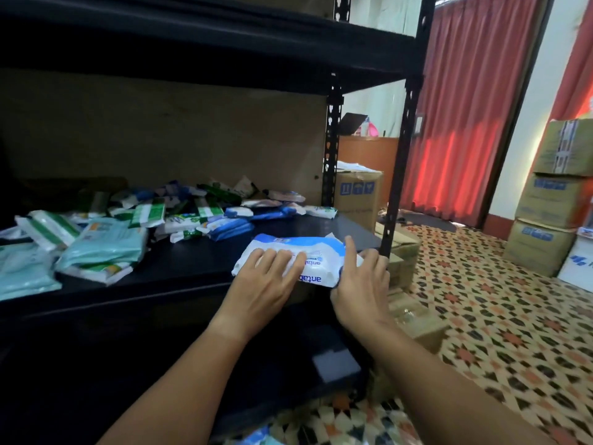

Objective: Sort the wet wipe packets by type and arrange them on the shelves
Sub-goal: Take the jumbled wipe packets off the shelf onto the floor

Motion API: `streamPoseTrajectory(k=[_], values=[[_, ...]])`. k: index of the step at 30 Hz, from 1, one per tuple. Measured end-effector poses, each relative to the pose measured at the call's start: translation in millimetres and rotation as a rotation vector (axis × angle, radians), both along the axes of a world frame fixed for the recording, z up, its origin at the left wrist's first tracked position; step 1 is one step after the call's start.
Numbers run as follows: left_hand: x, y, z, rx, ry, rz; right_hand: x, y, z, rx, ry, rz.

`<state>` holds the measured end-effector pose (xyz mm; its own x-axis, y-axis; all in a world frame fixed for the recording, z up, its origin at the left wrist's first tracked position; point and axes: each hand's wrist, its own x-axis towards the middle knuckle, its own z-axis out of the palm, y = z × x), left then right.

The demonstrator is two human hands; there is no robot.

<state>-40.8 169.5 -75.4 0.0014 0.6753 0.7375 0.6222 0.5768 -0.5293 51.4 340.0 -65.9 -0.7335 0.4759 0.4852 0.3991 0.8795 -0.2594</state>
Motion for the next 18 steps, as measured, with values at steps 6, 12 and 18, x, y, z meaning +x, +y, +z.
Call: streamPoseTrajectory(k=[6,12,18], values=[[47,-26,-53,-0.014,-0.099,-0.003,38,-16,-54,-0.057,-0.017,-0.028],[77,-46,-111,-0.118,-0.223,0.089,62,-20,-105,-0.086,-0.098,-0.050],[103,-60,-169,-0.230,-0.444,0.241,86,-20,-162,-0.145,-0.232,-0.089]])
